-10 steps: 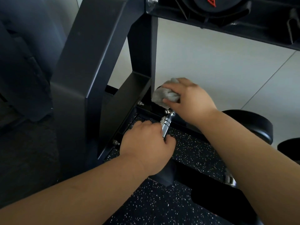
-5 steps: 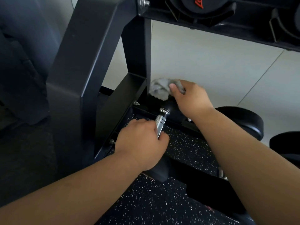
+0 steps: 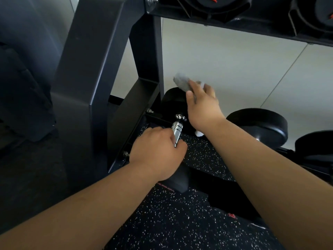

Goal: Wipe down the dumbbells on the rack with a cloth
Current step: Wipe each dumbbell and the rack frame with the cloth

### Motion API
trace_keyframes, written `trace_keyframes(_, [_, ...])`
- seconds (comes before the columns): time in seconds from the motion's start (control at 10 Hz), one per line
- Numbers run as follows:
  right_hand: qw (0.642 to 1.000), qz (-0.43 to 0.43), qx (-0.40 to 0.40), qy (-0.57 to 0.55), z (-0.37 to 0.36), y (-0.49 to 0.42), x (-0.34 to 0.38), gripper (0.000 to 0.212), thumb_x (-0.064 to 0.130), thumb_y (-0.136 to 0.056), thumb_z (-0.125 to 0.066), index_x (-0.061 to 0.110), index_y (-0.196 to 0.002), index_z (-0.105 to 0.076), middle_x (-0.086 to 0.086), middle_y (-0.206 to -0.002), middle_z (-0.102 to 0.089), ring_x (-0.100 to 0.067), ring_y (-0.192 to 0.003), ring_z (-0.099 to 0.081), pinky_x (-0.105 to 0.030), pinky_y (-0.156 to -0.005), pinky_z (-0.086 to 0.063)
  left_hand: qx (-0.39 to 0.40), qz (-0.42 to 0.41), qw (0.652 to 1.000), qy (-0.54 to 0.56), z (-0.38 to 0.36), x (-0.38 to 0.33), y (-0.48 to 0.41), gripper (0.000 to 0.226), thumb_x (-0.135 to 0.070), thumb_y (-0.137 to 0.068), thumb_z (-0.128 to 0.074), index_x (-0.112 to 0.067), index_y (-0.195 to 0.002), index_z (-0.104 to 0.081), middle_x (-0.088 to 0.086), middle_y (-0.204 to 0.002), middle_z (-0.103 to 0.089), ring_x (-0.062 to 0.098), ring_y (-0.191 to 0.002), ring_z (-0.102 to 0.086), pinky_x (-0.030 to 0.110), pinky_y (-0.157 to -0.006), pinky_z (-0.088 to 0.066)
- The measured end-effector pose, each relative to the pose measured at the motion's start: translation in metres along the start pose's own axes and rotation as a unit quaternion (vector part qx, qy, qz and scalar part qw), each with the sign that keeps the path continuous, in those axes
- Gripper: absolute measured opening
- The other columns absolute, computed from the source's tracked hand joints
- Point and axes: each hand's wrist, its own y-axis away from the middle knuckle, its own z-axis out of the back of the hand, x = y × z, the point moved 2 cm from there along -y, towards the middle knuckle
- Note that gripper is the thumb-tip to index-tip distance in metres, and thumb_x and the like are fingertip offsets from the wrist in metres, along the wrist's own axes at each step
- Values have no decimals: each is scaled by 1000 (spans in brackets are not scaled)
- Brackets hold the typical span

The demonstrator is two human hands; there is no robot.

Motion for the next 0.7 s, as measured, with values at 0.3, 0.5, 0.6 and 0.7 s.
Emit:
trace_keyframes(0.3, [960, -243, 107, -89, 5, 57, -21, 69, 48, -108, -39, 8, -160, -20, -25, -146, -49, -42, -130, -52, -45, -99, -43, 16, 11, 999, 31, 5, -2, 0, 28, -54, -93, -52, -29, -101, -64, -12, -100, -61, 13, -101, -54, 36, -82, -49])
trace_keyframes(0.5, [906, -307, 137, -258, -30, 54, 14, 72, 68, -89, -46, 6, -123, -60, -23, -118, -68, -42, -111, -66, -51, -101, -53, -41, 38, 990, 131, 9, 5, 2, 24, -44, -98, -54, -27, -113, -61, -10, -104, -65, 16, -103, -58, 39, -84, -50])
trace_keyframes(0.6, [890, -327, 137, -287, -47, 45, 28, 63, 69, -90, -47, 15, -113, -68, -9, -100, -74, -32, -90, -75, -46, -86, -61, -87, 61, 978, 179, 12, 8, 2, 19, -34, -103, -45, -25, -113, -58, -9, -100, -60, 18, -102, -57, 38, -82, -47])
trace_keyframes(0.7, [865, -322, 195, -330, -50, 33, 29, 47, 56, -99, -51, 13, -108, -67, -11, -97, -74, -27, -86, -74, -38, -79, -60, -116, 57, 969, 211, 13, 9, 4, 19, -28, -107, -39, -23, -114, -56, -14, -90, -53, 19, -100, -55, 37, -79, -43])
